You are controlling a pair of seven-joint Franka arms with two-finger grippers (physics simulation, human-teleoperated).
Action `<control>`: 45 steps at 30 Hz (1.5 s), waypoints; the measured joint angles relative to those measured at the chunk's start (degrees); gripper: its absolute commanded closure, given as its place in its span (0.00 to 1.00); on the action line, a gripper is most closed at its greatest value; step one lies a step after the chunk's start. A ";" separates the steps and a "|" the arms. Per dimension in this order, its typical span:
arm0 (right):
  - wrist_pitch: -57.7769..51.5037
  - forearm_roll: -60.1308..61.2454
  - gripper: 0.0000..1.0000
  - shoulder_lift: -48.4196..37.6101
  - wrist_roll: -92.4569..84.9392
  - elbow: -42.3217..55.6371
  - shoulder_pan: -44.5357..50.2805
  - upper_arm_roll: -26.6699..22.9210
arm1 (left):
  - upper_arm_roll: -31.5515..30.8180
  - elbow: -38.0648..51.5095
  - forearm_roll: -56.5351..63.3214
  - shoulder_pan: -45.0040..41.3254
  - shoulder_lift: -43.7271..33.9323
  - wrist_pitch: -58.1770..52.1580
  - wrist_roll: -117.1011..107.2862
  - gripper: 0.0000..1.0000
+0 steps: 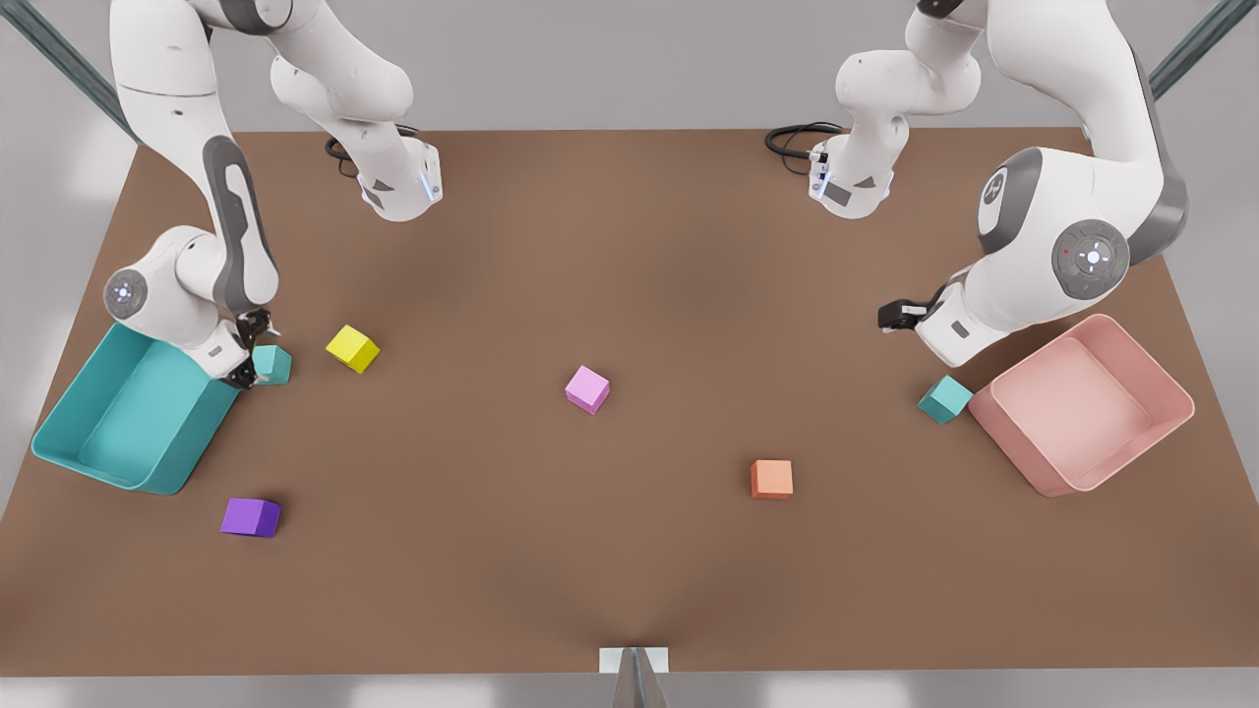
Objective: Stack the two blue cubes on top of each other
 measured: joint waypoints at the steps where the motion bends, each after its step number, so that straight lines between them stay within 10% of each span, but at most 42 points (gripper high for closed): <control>1: 0.43 0.00 0.00 0.50 -0.92 0.00 -0.18 -0.02 | 0.04 0.00 -0.01 -0.02 0.01 0.00 -0.02 0.00; 45: 11.41 1.71 0.10 11.72 -15.51 -1.22 -4.79 -0.05 | -1.23 1.74 -0.08 -0.25 1.01 -1.77 -0.96 0.00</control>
